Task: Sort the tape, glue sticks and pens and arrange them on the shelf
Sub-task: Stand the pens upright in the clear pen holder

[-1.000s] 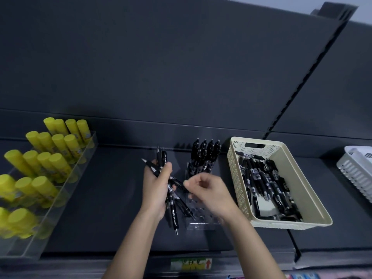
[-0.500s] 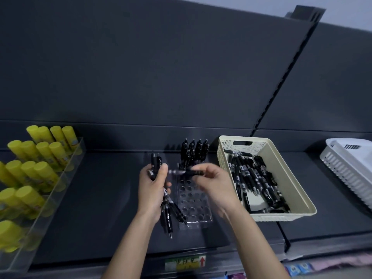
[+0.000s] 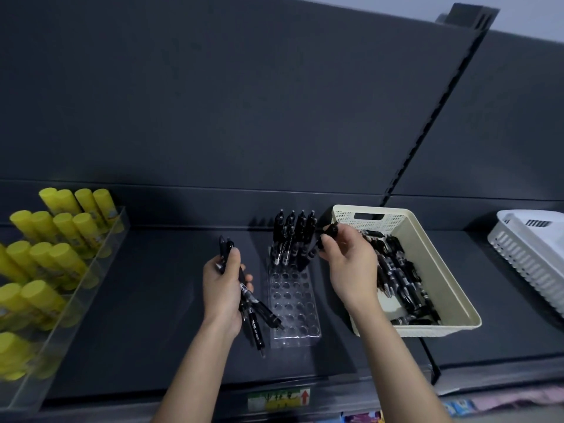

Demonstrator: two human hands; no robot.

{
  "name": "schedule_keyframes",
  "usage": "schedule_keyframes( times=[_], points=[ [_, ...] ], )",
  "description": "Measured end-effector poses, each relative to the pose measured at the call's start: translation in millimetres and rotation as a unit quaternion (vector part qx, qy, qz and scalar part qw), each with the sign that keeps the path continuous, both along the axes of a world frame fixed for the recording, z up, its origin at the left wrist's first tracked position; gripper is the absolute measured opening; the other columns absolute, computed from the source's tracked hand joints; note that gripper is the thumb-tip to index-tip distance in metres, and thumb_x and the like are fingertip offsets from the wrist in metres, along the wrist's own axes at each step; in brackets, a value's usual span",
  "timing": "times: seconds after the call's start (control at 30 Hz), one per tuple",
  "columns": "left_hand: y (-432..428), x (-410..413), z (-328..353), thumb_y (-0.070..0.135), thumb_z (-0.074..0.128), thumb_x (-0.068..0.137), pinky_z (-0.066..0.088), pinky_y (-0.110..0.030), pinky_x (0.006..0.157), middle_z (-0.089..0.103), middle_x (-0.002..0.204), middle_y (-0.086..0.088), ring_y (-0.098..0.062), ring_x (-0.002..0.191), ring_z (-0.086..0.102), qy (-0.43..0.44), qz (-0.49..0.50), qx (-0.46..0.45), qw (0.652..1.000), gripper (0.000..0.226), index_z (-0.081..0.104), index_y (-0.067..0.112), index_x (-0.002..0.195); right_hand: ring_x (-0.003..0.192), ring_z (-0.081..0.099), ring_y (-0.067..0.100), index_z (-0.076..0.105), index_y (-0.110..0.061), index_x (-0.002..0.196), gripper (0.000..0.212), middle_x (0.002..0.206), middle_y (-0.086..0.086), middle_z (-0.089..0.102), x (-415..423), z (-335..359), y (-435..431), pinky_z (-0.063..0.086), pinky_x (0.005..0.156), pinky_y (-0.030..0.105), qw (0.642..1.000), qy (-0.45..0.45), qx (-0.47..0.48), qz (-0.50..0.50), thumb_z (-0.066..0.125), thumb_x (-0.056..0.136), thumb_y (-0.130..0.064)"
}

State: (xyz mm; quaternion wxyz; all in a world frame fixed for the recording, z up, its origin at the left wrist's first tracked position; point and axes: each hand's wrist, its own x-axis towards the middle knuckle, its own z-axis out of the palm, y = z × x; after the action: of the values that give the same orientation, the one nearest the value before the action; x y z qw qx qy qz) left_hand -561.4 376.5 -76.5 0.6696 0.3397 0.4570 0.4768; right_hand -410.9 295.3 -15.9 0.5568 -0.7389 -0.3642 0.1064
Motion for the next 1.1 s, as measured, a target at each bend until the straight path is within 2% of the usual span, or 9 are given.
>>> schedule_keyframes(
  times=[0.23, 0.3, 0.4, 0.53, 0.73, 0.87, 0.93, 1.0, 1.1],
  points=[
    [-1.5, -6.0, -2.5, 0.031, 0.059, 0.094, 0.042, -0.021, 0.040, 0.053, 0.067, 0.000, -0.007, 0.047, 0.052, -0.009, 0.007, -0.007, 1.000, 0.021, 0.054, 0.013, 0.084, 0.085, 0.066, 0.020, 0.065, -0.007, 0.105, 0.017, 0.093, 0.004, 0.069, -1.8, 3.0, 7.6, 0.053, 0.083, 0.036, 0.997, -0.073, -0.009, -0.016, 0.060, 0.091, -0.015],
    [-1.8, -7.0, -1.9, 0.031, 0.059, 0.095, 0.042, -0.021, 0.040, 0.053, 0.068, 0.000, -0.007, 0.047, 0.052, -0.010, 0.008, -0.007, 1.000, 0.021, 0.054, 0.014, 0.084, 0.085, 0.064, 0.017, 0.065, -0.006, 0.107, 0.019, 0.095, 0.006, 0.070, -2.5, -1.2, 9.9, 0.050, 0.081, 0.030, 0.991, -0.130, -0.033, -0.010, 0.061, 0.090, -0.015],
    [-3.0, -5.8, 0.4, 0.031, 0.059, 0.095, 0.042, -0.022, 0.041, 0.053, 0.068, 0.000, -0.008, 0.047, 0.052, -0.011, 0.001, -0.005, 1.000, 0.022, 0.054, 0.012, 0.085, 0.088, 0.064, 0.021, 0.066, -0.005, 0.108, 0.020, 0.097, 0.009, 0.070, -6.6, -13.4, 11.9, 0.051, 0.083, 0.032, 0.985, -0.154, -0.077, 0.020, 0.061, 0.091, -0.015],
    [-3.1, -4.2, 3.6, 0.031, 0.058, 0.095, 0.042, -0.022, 0.041, 0.051, 0.069, -0.001, -0.007, 0.047, 0.051, -0.002, 0.000, 0.003, 1.000, 0.026, 0.051, 0.009, 0.085, 0.068, 0.059, 0.025, 0.061, -0.006, 0.085, 0.015, 0.074, 0.007, 0.064, -6.5, -24.2, 13.6, 0.048, 0.064, 0.037, 0.980, -0.167, -0.100, 0.028, 0.057, 0.093, -0.018],
    [-5.2, -0.4, 7.5, 0.029, 0.058, 0.095, 0.043, -0.021, 0.042, 0.051, 0.069, -0.001, -0.006, 0.048, 0.050, 0.001, 0.000, -0.001, 1.000, 0.024, 0.050, 0.010, 0.084, 0.057, 0.043, 0.015, 0.048, -0.015, 0.069, 0.025, 0.064, -0.001, 0.051, -1.8, -21.9, 14.5, 0.031, 0.055, 0.029, 0.972, -0.193, -0.114, 0.076, 0.056, 0.093, -0.016],
    [-6.6, 1.3, 11.2, 0.028, 0.058, 0.095, 0.043, -0.021, 0.042, 0.050, 0.069, -0.001, -0.007, 0.048, 0.049, -0.001, -0.003, 0.005, 1.000, 0.023, 0.051, 0.011, 0.081, 0.065, 0.048, 0.019, 0.056, -0.009, 0.076, 0.016, 0.073, 0.002, 0.057, -4.2, -17.9, 14.2, 0.034, 0.060, 0.027, 0.971, -0.186, -0.131, 0.076, 0.057, 0.092, -0.013],
    [-7.1, 1.3, 13.5, 0.027, 0.058, 0.095, 0.043, -0.022, 0.043, 0.050, 0.068, 0.000, -0.008, 0.049, 0.049, -0.003, 0.000, 0.013, 1.000, 0.022, 0.051, 0.011, 0.080, 0.075, 0.055, 0.016, 0.064, -0.010, 0.088, 0.008, 0.084, 0.001, 0.062, -6.8, -16.4, 7.2, 0.040, 0.068, 0.025, 0.977, -0.177, -0.118, 0.029, 0.060, 0.090, -0.017],
    [-6.7, 2.4, 17.0, 0.026, 0.058, 0.095, 0.043, -0.023, 0.044, 0.050, 0.069, 0.001, -0.008, 0.049, 0.049, -0.011, 0.006, 0.020, 1.000, 0.020, 0.051, 0.012, 0.083, 0.075, 0.060, 0.012, 0.065, -0.017, 0.088, 0.010, 0.083, -0.005, 0.066, -13.6, -12.5, -5.5, 0.048, 0.069, 0.027, 0.989, -0.122, -0.089, 0.001, 0.063, 0.089, -0.026],
    [-5.9, 7.9, 21.5, 0.024, 0.057, 0.095, 0.042, -0.022, 0.044, 0.049, 0.069, 0.001, -0.007, 0.047, 0.048, -0.019, 0.037, 0.029, 0.999, 0.016, 0.050, 0.012, 0.089, 0.067, 0.062, 0.005, 0.064, -0.023, 0.077, 0.012, 0.071, -0.010, 0.066, -25.4, -3.6, -14.7, 0.054, 0.068, 0.028, 0.977, 0.005, -0.149, 0.149, 0.069, 0.083, -0.032]
  ],
)
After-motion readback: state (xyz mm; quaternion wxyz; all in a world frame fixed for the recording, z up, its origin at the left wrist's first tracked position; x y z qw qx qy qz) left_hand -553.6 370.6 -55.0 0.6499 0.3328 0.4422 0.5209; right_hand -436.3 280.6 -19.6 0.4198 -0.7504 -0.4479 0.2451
